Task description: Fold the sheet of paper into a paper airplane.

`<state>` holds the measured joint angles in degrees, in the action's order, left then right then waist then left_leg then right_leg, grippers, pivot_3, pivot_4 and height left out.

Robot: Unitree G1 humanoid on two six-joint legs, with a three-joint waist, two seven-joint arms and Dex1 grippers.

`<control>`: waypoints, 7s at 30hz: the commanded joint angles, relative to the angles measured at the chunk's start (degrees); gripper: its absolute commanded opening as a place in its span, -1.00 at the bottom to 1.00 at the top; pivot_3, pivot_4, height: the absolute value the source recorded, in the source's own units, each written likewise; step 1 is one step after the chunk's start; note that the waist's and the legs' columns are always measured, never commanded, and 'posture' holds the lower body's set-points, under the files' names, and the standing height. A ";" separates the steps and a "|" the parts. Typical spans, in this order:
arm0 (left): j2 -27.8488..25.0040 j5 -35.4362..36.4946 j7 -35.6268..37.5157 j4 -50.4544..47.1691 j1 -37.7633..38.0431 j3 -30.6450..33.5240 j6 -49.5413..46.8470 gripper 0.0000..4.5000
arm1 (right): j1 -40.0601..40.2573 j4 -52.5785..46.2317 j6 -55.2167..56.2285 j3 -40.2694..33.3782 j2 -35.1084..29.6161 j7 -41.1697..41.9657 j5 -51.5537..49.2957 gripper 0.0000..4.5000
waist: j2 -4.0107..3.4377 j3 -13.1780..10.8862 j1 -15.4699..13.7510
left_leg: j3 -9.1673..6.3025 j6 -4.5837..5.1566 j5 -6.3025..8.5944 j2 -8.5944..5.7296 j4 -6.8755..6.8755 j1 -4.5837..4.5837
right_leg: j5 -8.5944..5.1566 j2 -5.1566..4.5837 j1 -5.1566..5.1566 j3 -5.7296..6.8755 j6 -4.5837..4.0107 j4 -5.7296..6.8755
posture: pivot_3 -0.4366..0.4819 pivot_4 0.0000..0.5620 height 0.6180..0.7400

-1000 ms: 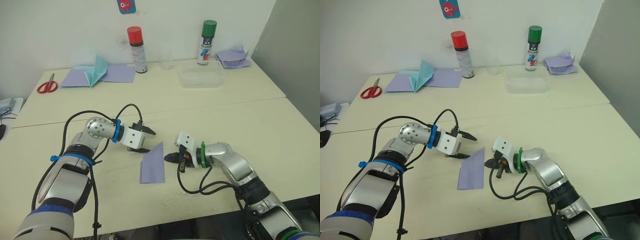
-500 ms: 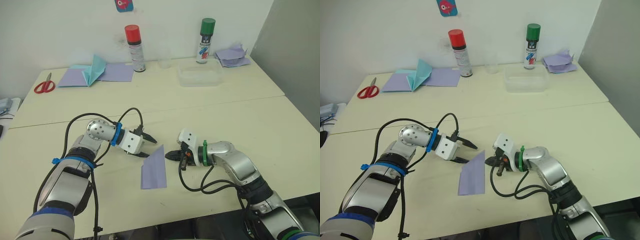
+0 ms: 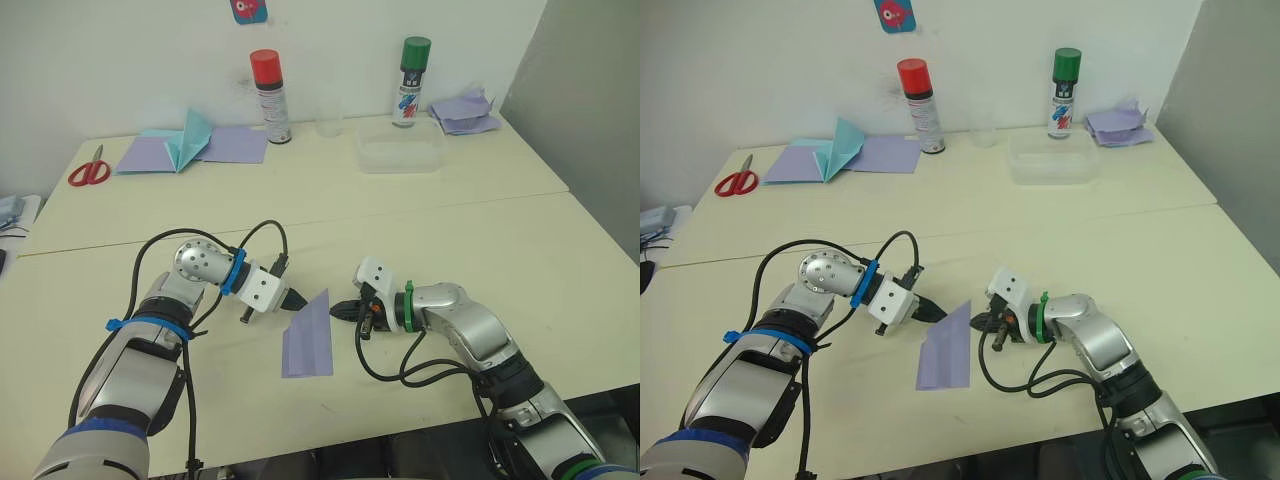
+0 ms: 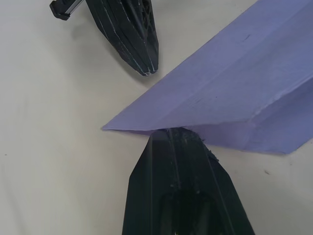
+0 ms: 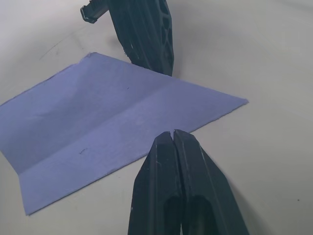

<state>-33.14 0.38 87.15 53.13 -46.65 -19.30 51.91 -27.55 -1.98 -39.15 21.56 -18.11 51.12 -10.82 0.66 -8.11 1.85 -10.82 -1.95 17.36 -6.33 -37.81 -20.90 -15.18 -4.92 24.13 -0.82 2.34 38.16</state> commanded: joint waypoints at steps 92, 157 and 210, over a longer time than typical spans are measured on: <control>-18.86 16.63 -8.56 -68.76 31.30 21.52 -59.42 1.00 | 12.36 -11.10 27.13 -4.96 -14.82 8.73 -0.34 0.25 | 0.15 -0.34 -0.26 | 0.24 0.15 0.18 0.05 -0.14 0.10 | 0.00 -0.11 0.01 -0.06 0.01 0.39 | -0.05 -0.47 1.00; -15.73 20.81 -21.38 -68.95 41.98 24.50 -58.02 0.92 | -0.03 14.97 54.16 -0.91 -7.48 24.57 1.28 0.28 | 0.19 -0.63 -0.33 | 0.29 0.11 0.19 0.11 -0.12 0.20 | 0.06 -0.02 0.01 -0.10 -0.11 0.45 | -0.05 -0.47 1.00; -10.75 1.45 -26.39 -54.24 38.56 4.20 -54.01 -0.99 | 7.39 5.72 49.08 -0.71 -9.91 14.43 6.31 0.60 | 0.15 -0.61 -1.72 | 0.28 0.30 0.31 0.12 -0.02 1.07 | 0.02 0.00 -0.86 -0.08 -0.06 0.29 | -0.05 -0.47 1.00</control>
<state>-42.55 5.04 60.73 -4.13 -9.08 -13.81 -0.71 -19.17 4.01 8.39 21.32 -28.36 66.04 -4.95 0.82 -8.73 0.13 -10.54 -1.68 17.65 -6.22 -37.83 -19.83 -15.16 -4.91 23.27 -0.90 2.28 38.44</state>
